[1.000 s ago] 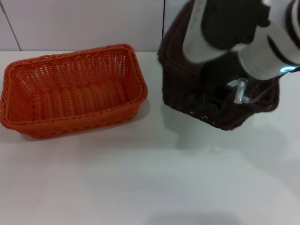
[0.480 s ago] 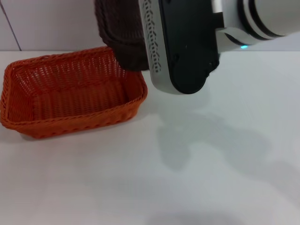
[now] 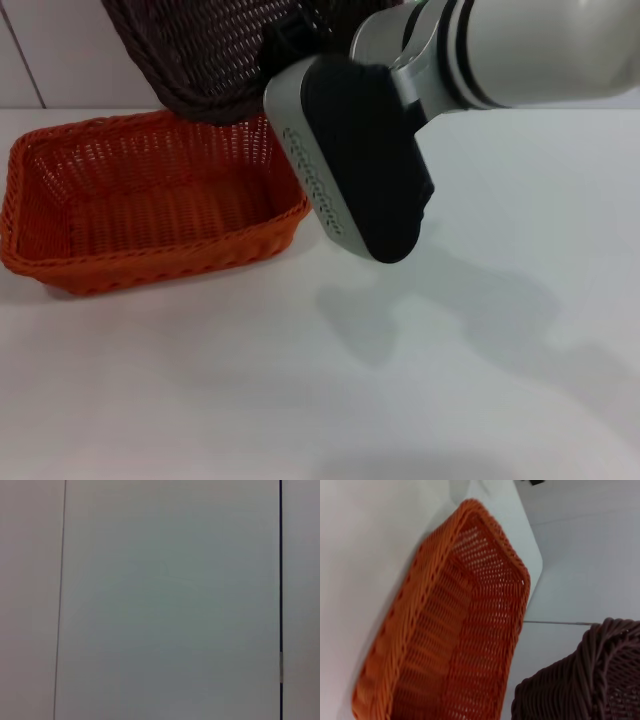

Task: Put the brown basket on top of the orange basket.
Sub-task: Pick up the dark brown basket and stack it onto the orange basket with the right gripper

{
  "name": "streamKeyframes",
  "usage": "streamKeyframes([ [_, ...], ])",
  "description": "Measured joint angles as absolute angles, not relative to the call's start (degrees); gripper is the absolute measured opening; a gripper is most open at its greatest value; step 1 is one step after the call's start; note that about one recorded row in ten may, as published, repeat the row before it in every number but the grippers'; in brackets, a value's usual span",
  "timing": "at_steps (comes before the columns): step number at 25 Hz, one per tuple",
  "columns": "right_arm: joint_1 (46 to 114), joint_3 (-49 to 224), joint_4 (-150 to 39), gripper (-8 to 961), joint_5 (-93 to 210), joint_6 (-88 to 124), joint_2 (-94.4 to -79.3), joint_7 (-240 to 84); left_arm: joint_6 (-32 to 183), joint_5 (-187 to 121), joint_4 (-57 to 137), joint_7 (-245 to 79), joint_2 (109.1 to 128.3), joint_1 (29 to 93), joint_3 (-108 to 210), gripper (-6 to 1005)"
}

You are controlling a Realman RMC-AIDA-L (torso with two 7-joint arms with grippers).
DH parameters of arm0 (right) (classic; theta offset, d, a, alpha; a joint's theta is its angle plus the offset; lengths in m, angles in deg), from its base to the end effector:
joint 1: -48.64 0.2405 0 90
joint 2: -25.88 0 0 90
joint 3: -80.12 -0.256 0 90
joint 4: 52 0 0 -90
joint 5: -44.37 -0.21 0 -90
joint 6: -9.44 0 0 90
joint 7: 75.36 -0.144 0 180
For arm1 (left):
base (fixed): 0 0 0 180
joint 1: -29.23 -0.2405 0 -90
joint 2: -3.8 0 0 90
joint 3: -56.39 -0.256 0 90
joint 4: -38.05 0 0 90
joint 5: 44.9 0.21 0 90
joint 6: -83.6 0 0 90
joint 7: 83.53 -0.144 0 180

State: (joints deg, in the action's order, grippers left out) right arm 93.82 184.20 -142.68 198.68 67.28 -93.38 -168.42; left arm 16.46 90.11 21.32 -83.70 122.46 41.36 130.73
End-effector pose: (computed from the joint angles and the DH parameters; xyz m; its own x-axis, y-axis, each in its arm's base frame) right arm -0.0079 0.3700 -0.0425 0.4564 0.7109 0.5351 0.8897 -0.3565 -0.2851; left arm -0.3972 0.2752 0.0484 0.7178 -0.0791 0.6918 0.6743 0.3264 -0.6624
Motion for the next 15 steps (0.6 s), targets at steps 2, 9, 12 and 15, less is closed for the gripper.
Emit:
streamKeyframes([
  [2,93.56,185.54,-138.91,132,198.55,60.85,-93.38,-163.09,16.13,90.10,21.01,-83.70,122.47,40.96,130.71,776],
  [9,91.60,186.94,-134.17,138,191.14,50.54,-93.30,-150.43,16.40,90.10,21.21,-83.70,122.58,40.97,130.50,776],
  [12,89.98,188.06,-132.03,140,186.76,45.14,-93.27,-142.63,16.49,90.10,21.27,-83.70,122.62,41.10,130.41,776],
  [15,88.96,189.23,-129.50,142,181.54,41.14,-93.30,-134.66,16.62,90.10,21.30,-83.70,122.62,41.20,130.39,776],
])
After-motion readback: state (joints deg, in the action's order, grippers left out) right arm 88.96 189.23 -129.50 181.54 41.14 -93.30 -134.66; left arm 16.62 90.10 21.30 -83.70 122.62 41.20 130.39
